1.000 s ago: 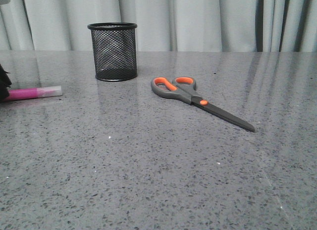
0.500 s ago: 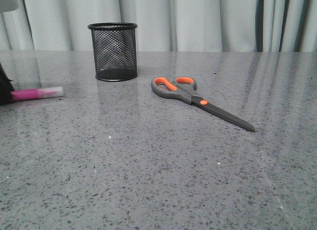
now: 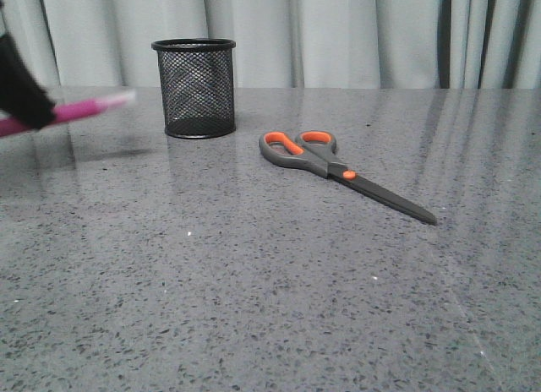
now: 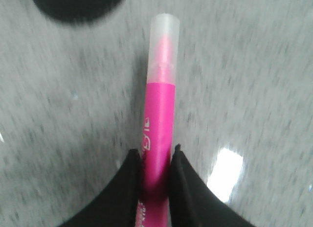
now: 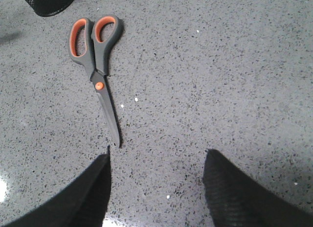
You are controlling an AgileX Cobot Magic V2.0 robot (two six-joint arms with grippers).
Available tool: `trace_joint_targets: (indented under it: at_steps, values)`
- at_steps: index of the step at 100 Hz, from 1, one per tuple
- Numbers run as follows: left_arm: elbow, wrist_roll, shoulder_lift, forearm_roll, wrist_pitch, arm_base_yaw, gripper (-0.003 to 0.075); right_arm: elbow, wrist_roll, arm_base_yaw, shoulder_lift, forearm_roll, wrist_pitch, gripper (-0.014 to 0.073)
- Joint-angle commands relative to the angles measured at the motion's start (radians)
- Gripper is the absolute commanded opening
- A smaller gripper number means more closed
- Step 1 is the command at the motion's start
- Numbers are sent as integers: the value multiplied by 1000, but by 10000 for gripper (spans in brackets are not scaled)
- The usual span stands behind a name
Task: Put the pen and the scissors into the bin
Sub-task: 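Lift the pink highlighter upright with the left gripper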
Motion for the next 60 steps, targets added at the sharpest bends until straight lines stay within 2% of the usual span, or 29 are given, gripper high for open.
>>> trace_joint_targets:
  at_steps: [1, 32, 45, 60]
  values:
    - [-68, 1, -36, -172, 22, -3, -22, -34, -10, -1, 3, 14, -47, 372]
    - [-108, 224, -36, -768, -57, -3, -22, -34, -10, -1, 3, 14, -39, 372]
    - [-108, 277, -21, -909, -61, -3, -21, -34, -10, -1, 3, 14, -39, 372]
    - [-108, 285, 29, -977, -57, -10, -22, -34, -10, -1, 3, 14, -39, 372]
